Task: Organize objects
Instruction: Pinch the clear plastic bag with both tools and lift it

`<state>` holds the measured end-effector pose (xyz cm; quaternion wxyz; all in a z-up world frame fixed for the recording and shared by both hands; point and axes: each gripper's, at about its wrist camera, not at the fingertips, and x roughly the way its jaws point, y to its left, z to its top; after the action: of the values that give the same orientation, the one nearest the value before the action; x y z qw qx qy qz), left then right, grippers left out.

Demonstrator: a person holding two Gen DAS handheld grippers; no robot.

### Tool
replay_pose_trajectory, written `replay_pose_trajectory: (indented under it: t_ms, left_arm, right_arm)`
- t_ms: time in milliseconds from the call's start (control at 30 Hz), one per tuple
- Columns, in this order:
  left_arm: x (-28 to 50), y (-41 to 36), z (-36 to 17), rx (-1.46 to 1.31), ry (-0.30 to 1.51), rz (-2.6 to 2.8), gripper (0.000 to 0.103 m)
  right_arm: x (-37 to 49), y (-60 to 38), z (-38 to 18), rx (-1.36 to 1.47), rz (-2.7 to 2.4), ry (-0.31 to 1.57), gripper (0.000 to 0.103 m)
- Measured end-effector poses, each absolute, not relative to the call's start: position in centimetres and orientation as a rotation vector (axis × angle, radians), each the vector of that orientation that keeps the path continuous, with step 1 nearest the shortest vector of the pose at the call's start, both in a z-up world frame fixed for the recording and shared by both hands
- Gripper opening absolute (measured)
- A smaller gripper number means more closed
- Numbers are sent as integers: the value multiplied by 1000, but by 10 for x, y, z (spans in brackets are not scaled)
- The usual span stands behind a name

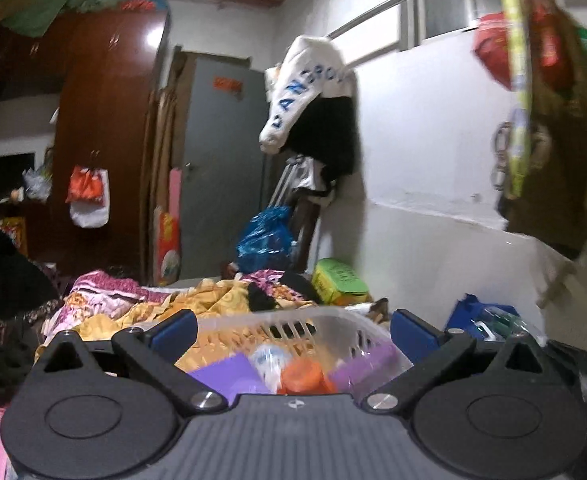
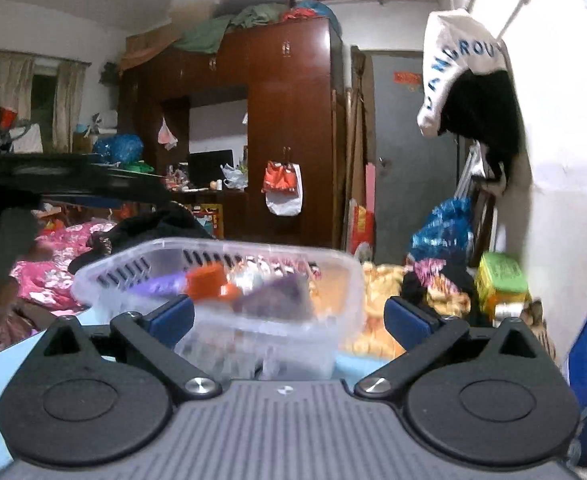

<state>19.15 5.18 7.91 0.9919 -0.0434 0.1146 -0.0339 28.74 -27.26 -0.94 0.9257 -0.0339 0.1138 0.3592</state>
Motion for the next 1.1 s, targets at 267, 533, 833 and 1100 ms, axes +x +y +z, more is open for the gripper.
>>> replay_pose_trajectory:
  t_ms: [267,533,833,1100]
  left_arm:
    - [103,73,14,-19,263,-94,103]
    - [61,90,-57,-30,354,-148,103]
    - [68,63,-85,70,382,-206,97]
    - [67,43,-86,99,381,-238,86]
  right_arm:
    - [271,-327,-63,77,723,377,103]
    - [233,-317,-95,19,800,389,103]
    - [223,-296,-112,-103,830,375,85]
    - [206,-297,-121,-130,851,323,68]
